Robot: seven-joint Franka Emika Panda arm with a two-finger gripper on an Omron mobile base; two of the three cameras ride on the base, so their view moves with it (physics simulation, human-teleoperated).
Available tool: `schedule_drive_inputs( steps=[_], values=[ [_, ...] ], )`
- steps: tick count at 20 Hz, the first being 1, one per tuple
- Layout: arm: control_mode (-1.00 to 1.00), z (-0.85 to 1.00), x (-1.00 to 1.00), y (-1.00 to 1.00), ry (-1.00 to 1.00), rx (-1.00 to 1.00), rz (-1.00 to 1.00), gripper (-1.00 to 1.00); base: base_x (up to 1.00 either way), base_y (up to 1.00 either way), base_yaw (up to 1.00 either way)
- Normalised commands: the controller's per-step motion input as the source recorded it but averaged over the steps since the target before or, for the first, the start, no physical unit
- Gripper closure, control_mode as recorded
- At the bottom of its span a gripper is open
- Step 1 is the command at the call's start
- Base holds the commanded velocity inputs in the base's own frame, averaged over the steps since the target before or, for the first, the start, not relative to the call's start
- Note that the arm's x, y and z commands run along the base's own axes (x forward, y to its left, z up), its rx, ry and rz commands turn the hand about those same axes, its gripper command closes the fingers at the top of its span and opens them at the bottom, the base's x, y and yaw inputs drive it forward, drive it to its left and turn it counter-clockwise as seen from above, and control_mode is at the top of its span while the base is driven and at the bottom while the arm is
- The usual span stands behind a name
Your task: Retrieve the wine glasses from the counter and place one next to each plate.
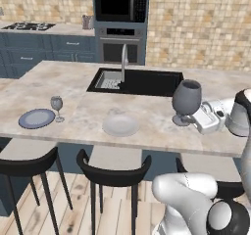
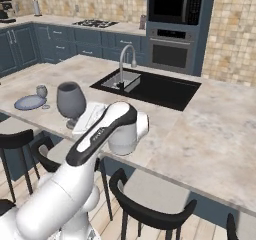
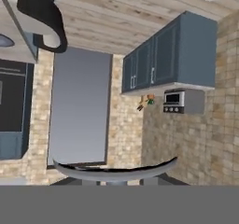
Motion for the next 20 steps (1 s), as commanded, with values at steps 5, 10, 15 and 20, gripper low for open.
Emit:
schedule_drive_inputs(
  steps=[5, 10, 15, 20],
  values=[
    [-1.0, -0.53, 1.0, -0.16, 0.16, 0.0, 0.04, 1.0, 0.0, 0.0, 0.0],
    [-1.0, -0.53, 0.89, -0.37, 0.06, 0.0, 0.1, 1.0, 0.0, 0.0, 0.0],
    [-1.0, -0.33, 0.59, -0.24, -0.04, 0.0, 0.15, 1.0, 0.0, 0.0, 0.0],
    [-1.0, -0.16, 0.53, -0.15, -0.09, 0.0, 0.14, 1.0, 0.0, 0.0, 0.0]
  ],
)
